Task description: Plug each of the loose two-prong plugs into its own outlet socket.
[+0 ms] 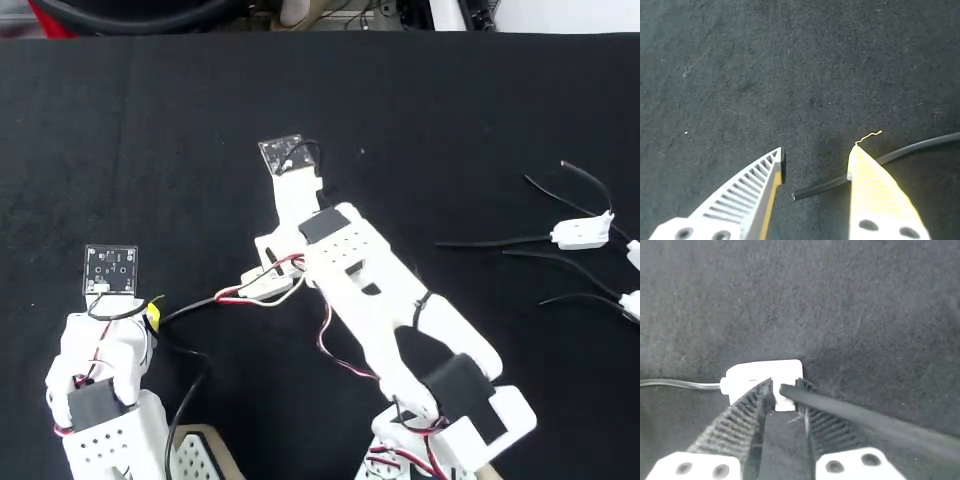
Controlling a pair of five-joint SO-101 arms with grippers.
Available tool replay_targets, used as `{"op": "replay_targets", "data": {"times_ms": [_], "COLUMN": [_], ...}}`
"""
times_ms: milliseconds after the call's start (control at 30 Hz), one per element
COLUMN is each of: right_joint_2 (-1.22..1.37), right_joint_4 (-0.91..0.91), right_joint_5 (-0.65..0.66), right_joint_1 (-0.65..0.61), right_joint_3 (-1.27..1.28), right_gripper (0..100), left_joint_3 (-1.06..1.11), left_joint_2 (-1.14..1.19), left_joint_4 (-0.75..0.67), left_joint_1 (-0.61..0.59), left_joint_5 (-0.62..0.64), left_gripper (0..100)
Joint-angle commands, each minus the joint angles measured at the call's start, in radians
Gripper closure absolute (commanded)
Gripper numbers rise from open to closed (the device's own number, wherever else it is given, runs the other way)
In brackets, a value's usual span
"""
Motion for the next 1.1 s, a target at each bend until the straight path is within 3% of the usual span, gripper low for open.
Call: {"op": "replay_targets", "data": {"times_ms": [0,200,533,967,1067], "right_joint_2": [0.033,0.124,0.062,0.053,0.053], "right_joint_4": [-0.014,-0.014,0.089,-0.118,-0.123], "right_joint_5": [-0.006,0.021,0.031,0.058,0.057], "right_joint_1": [-0.029,-0.046,-0.049,-0.063,-0.114], "right_joint_3": [0.031,0.03,0.044,0.228,0.245], "right_gripper": [98.7,98.7,98.7,98.7,98.7], "left_joint_3": [-0.004,-0.004,-0.004,-0.004,-0.004], "left_joint_2": [-0.008,-0.008,-0.008,-0.008,-0.008], "left_joint_4": [-0.021,-0.021,-0.021,-0.021,-0.021], "left_joint_1": [-0.013,-0.013,-0.013,-0.013,-0.013], "left_joint_5": [-0.006,-0.006,-0.006,-0.006,-0.006], "left_gripper": [79,79,79,79,79]}}
